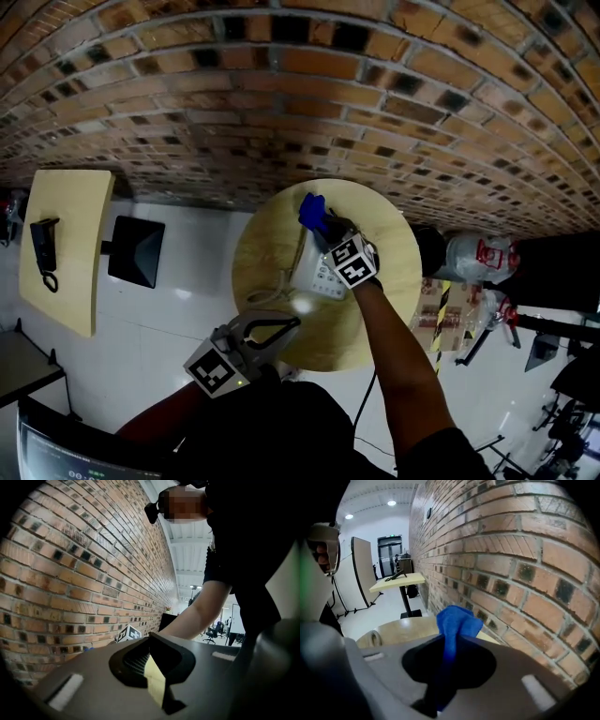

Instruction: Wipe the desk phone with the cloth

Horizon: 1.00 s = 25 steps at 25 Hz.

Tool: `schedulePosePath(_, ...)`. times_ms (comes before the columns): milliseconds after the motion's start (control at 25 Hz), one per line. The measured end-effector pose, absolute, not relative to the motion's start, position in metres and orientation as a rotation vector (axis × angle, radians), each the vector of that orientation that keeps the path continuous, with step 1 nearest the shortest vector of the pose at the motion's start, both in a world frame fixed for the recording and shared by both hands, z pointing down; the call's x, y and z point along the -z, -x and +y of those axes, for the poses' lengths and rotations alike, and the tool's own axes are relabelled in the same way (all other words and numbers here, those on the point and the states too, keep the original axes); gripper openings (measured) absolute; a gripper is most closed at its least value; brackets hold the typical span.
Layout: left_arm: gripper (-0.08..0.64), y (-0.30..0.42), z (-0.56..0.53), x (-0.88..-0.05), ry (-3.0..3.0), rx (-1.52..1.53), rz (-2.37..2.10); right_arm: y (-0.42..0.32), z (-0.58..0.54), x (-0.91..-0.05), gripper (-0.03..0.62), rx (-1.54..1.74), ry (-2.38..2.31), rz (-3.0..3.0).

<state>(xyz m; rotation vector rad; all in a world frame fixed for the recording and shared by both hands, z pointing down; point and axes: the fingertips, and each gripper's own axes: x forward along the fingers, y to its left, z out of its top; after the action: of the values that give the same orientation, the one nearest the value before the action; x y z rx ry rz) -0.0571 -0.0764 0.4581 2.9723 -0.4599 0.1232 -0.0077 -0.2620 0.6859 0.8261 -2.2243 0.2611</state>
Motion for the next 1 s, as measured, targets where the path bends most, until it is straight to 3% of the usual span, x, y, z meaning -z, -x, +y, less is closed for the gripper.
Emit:
schedulePosePath(560, -0.011, 0.049, -0.08, -0.466, -2.885, -0.115, -0.432, 0.073, -0.06, -0.741, 0.06, -0.306, -0.387, -2.252)
schedulePosePath(1000, -0.011, 0.021, -0.069, -0.465, -2.833, -0.095, -0.368, -0.052, -0.104, -0.7, 0.06, -0.45, -0.937, -2.218)
